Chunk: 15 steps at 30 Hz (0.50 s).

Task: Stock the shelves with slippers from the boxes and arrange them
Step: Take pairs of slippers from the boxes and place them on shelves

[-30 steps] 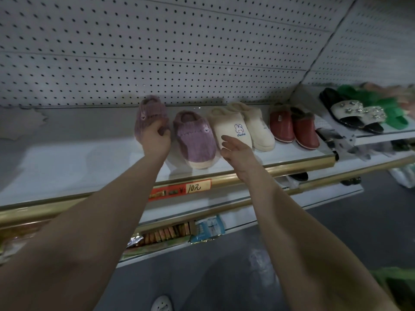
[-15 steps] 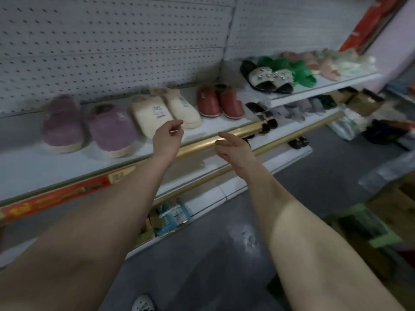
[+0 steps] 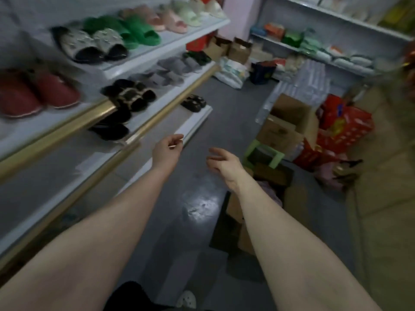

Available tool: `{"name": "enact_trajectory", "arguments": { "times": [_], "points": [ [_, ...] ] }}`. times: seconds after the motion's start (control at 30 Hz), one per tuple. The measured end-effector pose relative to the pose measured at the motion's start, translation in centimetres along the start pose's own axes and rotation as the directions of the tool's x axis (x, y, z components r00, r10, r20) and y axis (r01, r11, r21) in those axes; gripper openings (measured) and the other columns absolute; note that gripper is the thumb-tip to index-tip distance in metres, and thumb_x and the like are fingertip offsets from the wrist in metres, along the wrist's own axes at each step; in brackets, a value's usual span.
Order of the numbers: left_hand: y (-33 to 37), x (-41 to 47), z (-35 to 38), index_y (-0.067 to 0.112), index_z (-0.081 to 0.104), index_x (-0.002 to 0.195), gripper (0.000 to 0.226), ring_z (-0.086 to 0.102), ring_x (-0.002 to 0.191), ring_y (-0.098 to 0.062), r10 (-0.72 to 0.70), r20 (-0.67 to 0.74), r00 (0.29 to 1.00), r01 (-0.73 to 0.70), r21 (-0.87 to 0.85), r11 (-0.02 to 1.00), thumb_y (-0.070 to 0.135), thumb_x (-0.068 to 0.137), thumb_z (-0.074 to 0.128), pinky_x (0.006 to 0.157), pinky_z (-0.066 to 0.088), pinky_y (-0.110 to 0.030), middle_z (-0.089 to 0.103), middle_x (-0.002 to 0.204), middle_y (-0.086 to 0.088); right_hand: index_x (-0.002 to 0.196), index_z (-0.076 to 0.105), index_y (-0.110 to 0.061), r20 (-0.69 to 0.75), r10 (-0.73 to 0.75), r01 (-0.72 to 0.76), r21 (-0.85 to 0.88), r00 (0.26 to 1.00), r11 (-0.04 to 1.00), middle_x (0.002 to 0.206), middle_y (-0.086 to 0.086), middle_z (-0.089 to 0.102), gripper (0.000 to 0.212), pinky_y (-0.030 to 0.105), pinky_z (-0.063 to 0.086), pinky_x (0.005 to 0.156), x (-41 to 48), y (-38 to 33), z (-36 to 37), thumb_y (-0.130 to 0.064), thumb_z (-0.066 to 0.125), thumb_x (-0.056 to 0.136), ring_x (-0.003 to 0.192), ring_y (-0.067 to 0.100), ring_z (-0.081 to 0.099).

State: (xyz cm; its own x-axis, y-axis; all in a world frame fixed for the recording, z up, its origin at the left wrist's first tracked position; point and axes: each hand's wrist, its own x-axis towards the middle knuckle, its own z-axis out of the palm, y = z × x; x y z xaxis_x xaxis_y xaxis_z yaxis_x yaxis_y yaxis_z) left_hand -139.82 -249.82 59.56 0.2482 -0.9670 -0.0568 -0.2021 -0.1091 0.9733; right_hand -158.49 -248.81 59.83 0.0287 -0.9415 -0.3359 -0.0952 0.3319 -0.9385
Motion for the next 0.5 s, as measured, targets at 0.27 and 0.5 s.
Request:
{"name": "enact_trajectory", "arguments": {
  "times": [0.27,0.5],
  "points": [
    [1.4,1.3,15.9,0.017,0.065,0.116,0.027,0.061,0.093,-0.017,-0.018,0.338,0.941,0.001,0.05,0.999,0.005,0.093,0.057,0.087,0.05,-0.033,0.066,0.107,-0.003,0.136,0.055,-0.018,-0.253,0.166,-0.137,0.127,0.953,0.982,0.121,0.004,0.059,0.049,0.029,0.052,0.092,0.5,4.1,-13.8,-0.001,0.064,0.092,0.114,0.02,0.058],
    [0.6,6.1,26.8,0.024,0.064,0.117,0.025,0.061,0.098,-0.015,-0.046,0.572,0.819,-0.022,0.112,0.993,0.013,0.095,0.058,0.078,0.048,-0.026,0.064,0.109,0.003,0.125,0.063,-0.024,-0.405,0.265,-0.187,0.222,0.875,0.957,0.121,0.002,0.064,0.038,0.038,0.053,0.098,4.5,7.0,-21.6,-0.005,0.065,0.092,0.114,0.019,0.061]
  ]
}}
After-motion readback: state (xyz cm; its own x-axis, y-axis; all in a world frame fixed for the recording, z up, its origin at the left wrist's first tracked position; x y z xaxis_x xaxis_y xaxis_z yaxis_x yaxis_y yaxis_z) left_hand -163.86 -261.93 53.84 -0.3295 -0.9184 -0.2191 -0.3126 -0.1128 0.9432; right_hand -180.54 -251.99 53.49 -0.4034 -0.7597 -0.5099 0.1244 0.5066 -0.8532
